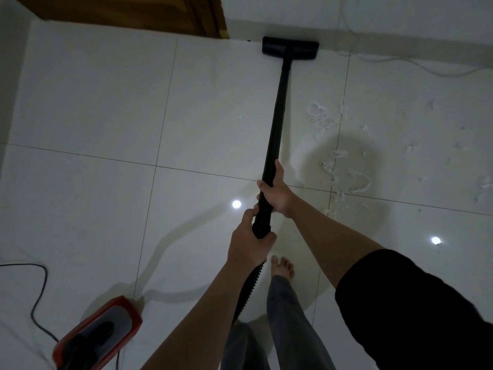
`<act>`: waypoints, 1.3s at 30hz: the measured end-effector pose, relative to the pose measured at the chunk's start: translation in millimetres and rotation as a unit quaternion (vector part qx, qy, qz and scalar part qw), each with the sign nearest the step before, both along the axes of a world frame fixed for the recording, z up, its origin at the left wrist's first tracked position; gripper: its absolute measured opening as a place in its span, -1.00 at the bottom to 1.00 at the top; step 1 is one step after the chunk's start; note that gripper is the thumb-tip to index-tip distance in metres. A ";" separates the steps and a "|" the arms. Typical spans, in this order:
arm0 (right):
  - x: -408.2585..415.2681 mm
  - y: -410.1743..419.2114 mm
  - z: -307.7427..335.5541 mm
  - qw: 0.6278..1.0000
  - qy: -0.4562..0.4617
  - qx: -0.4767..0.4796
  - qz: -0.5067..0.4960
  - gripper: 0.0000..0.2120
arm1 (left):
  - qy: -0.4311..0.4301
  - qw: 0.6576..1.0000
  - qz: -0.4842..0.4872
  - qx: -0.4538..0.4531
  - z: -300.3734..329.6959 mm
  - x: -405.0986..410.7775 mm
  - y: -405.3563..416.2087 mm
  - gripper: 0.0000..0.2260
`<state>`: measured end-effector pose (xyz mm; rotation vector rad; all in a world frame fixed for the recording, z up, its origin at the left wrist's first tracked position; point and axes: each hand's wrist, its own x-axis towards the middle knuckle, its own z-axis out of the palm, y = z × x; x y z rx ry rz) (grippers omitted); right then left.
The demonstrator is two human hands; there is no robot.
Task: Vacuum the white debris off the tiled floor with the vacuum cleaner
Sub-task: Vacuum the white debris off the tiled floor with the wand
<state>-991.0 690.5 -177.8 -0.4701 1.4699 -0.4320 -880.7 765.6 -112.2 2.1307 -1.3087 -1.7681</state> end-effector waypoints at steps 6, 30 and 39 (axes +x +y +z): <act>5.7 -1.6 0.4 1.000 0.002 -0.006 -0.012 -0.25 | -0.005 1.000 -0.004 -0.002 2.0 4.6 -1.3 -0.52; 56.2 139.0 39.6 0.998 0.017 -0.051 -0.018 -0.27 | 0.023 0.999 0.008 -0.032 39.7 48.6 140.0 -0.51; 93.2 227.7 48.0 0.999 0.014 -0.038 -0.020 -0.25 | 0.010 0.999 -0.007 -0.043 51.4 86.3 226.3 -0.55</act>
